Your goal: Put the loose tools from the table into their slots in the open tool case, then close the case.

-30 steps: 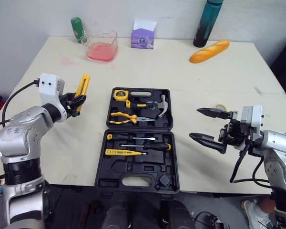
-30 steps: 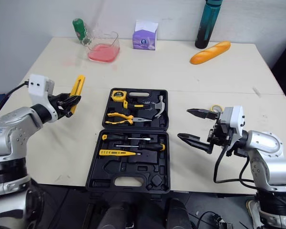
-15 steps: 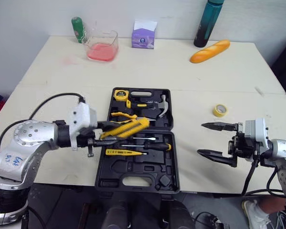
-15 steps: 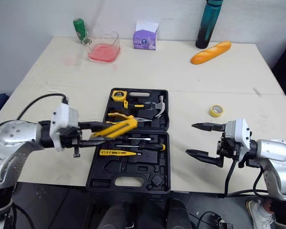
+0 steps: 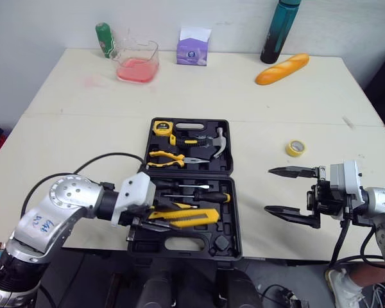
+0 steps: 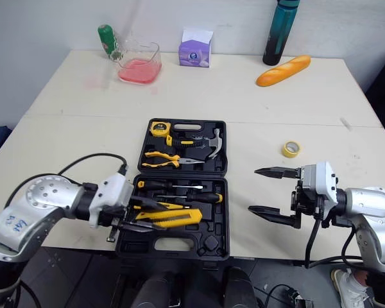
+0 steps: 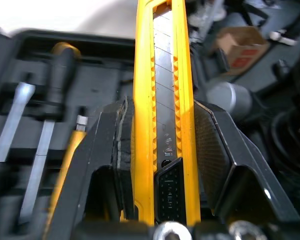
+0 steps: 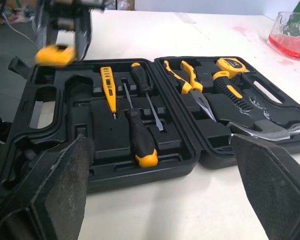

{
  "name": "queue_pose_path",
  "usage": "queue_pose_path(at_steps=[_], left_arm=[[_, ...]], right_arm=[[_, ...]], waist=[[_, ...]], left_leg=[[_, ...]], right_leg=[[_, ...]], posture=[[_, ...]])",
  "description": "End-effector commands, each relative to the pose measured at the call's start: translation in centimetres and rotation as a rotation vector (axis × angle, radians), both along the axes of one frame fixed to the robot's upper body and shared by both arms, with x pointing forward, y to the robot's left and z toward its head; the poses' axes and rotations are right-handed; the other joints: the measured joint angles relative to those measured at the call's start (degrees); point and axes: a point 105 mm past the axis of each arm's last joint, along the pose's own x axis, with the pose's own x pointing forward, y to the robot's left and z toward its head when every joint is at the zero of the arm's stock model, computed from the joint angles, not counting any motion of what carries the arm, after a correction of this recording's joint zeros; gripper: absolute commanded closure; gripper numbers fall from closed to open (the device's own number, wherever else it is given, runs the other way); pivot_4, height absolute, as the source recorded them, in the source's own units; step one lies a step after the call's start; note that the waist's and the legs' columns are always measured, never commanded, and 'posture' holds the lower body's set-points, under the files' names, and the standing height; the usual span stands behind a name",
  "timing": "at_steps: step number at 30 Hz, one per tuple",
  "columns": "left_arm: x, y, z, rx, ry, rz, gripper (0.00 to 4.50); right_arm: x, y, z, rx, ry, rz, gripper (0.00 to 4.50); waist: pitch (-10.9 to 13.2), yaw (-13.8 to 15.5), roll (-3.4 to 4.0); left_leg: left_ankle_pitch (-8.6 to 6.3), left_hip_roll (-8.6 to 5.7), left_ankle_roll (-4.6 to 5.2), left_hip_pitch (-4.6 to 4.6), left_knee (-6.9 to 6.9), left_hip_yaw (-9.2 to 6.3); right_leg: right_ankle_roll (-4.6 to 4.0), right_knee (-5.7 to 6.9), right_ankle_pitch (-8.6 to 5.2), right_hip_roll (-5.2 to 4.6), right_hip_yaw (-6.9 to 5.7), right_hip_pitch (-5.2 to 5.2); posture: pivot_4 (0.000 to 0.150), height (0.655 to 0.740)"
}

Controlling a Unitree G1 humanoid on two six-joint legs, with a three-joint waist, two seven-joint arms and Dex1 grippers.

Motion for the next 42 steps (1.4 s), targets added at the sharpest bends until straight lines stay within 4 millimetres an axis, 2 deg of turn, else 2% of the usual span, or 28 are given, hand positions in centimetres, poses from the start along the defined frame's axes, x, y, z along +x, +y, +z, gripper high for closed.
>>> queue_pose_path(at_steps=[1, 5, 10, 15, 23, 32, 34, 35, 36, 37, 42], left_arm=[[0.3, -0.1, -0.5, 0.011, -0.052, -0.006, 3.24], [0.9, -0.7, -0.9, 0.002, -0.060, 0.010, 3.24], [1.5, -1.1, -2.3, 0.040, -0.077, 0.032, 3.24], [2.0, -0.7, -3.0, 0.102, -0.089, 0.047, 3.24], [2.3, 0.2, -3.4, 0.199, -0.064, 0.063, 3.24], [2.2, -0.5, -3.2, 0.182, -0.048, 0.048, 3.24], [2.2, -0.8, -2.9, 0.153, -0.076, 0.033, 2.21], [2.3, -0.8, -2.8, 0.146, -0.084, 0.032, 2.02], [2.3, -0.9, -2.6, 0.137, -0.099, 0.022, 1.42], [2.1, -1.0, -2.3, 0.132, -0.115, -0.009, 1.05], [2.1, -0.8, -1.1, 0.086, -0.134, -0.050, 1.05]], right_arm=[[-0.5, 0.4, 0.7, 0.015, -0.029, 0.013, 0.00], [-0.7, 0.4, 0.5, 0.014, -0.025, 0.016, 0.00], [-1.3, 0.0, 0.0, 0.000, -0.001, 0.018, 0.00], [-1.4, 0.0, -0.3, 0.009, 0.003, 0.009, 0.00], [-1.6, -0.6, -0.9, 0.001, 0.019, -0.002, 0.00], [-1.5, -0.8, -1.2, -0.006, 0.023, -0.004, 0.00], [-1.5, -0.9, -1.2, -0.006, 0.025, -0.002, 0.00], [-1.5, -0.9, -1.3, -0.007, 0.025, -0.001, 0.00], [-1.5, -0.9, -1.3, -0.007, 0.025, -0.001, 0.00], [-1.5, -0.9, -1.3, -0.007, 0.025, -0.001, 0.00], [-1.4, -0.9, -1.3, -0.003, 0.027, 0.002, 0.00]], waist=[[0.0, 0.0, 0.00], [0.0, 0.0, 0.00], [0.0, 0.1, 0.00], [0.0, -0.1, 0.00], [0.0, -0.1, 0.01], [0.0, 0.0, 0.01], [0.0, 0.0, 0.01], [0.0, 0.0, 0.01], [0.0, 0.0, 0.01], [0.0, 0.0, 0.01], [0.0, 0.0, 0.01]], left_leg=[[0.00, 0.00, 0.00, 0.01, 0.00, 0.00], [0.00, 0.00, 0.01, 0.01, 0.00, 0.00], [-0.01, -0.01, 0.02, 0.00, 0.00, -0.01], [-0.01, 0.01, 0.02, 0.04, 0.02, 0.00], [-0.01, 0.03, 0.03, 0.05, 0.01, 0.01], [-0.01, 0.03, 0.03, 0.06, 0.02, -0.01], [-0.01, 0.03, 0.03, 0.06, 0.02, -0.01], [-0.01, 0.03, 0.03, 0.06, 0.03, -0.01], [-0.01, 0.03, 0.03, 0.05, 0.03, -0.01], [-0.01, 0.03, 0.03, 0.04, 0.02, -0.02], [-0.02, 0.02, 0.04, 0.04, 0.05, 0.00]], right_leg=[[0.00, -0.03, 0.00, 0.00, 0.00, 0.00], [0.00, -0.12, 0.00, 0.00, 0.01, 0.01], [0.01, -0.04, 0.01, 0.00, -0.02, 0.04], [0.01, -0.07, 0.01, 0.01, -0.01, 0.05], [0.01, -0.03, 0.01, 0.03, 0.01, 0.05], [0.01, -0.01, 0.01, 0.04, 0.00, 0.07], [0.01, -0.01, 0.01, 0.04, 0.00, 0.07], [0.01, -0.01, 0.01, 0.04, 0.00, 0.07], [0.01, -0.02, 0.01, 0.04, -0.01, 0.07], [0.01, -0.03, 0.01, 0.04, -0.02, 0.07], [0.01, -0.03, 0.01, 0.04, -0.01, 0.07]], posture=[[0.150, 0.7400], [0.150, 0.7400], [0.150, 0.7400], [0.150, 0.7400], [0.150, 0.7400], [0.150, 0.7400], [0.150, 0.7400], [0.150, 0.7400], [0.150, 0.7400], [0.150, 0.7400], [0.150, 0.7400]])
